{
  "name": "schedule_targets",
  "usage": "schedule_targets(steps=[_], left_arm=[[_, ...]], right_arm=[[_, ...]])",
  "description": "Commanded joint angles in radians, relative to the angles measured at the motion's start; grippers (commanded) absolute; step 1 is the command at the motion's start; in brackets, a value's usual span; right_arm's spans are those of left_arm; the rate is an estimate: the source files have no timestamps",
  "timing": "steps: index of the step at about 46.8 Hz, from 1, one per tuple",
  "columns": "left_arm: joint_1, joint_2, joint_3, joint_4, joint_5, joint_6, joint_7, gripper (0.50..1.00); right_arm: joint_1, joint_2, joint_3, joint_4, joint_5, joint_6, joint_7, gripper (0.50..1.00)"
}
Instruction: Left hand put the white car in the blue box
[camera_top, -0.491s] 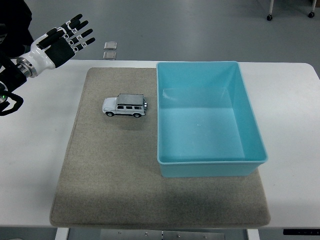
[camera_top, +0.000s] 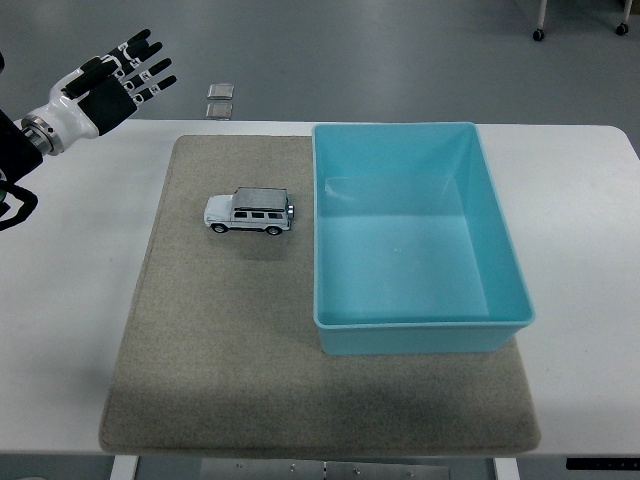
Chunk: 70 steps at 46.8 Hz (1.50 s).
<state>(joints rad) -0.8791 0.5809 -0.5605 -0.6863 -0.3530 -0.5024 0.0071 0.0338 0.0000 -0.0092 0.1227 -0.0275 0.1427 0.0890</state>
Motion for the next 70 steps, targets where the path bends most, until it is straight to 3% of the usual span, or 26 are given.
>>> schedule_targets(steps=[1,8,18,26,33,40,48,54,70], left_arm=[[-0.021,0.002,0.005,0.030,0.031,-0.030,-0.003,1.000],[-0.046,0.013,-0.004,0.028,0.366,-0.039,-0.033,1.000],[-0.067,0.031,-0.002,0.002,0.840,-0.031,-0.236,1.000],[-0.072,0.080,0.001,-0.125,1.150,-0.016,-0.268,1.000],[-0.072,0.122,0.011,-0.246,1.371,0.070,-0.276,0.999],[-0.063,0.161,0.028,-0.361,1.514,0.146,-0.277,0.999],[-0.069,0.145,0.071,-0.372,1.605,0.159,-0.277,0.999],[-0.067,0.103,0.116,-0.372,1.678,0.179,-0.277,0.999],[-0.061,-0.009,0.183,-0.361,1.689,0.214,-0.274,0.990]], right_arm=[[0.000,0.000,0.000,0.000,0.000,0.000,0.000,0.936],[0.000,0.000,0.000,0.000,0.000,0.000,0.000,0.936],[0.000,0.000,0.000,0.000,0.000,0.000,0.000,0.936],[0.000,0.000,0.000,0.000,0.000,0.000,0.000,0.936],[0.000,0.000,0.000,0.000,0.000,0.000,0.000,0.936],[0.000,0.000,0.000,0.000,0.000,0.000,0.000,0.936],[0.000,0.000,0.000,0.000,0.000,0.000,0.000,0.936],[0.000,0.000,0.000,0.000,0.000,0.000,0.000,0.936],[0.000,0.000,0.000,0.000,0.000,0.000,0.000,0.936]])
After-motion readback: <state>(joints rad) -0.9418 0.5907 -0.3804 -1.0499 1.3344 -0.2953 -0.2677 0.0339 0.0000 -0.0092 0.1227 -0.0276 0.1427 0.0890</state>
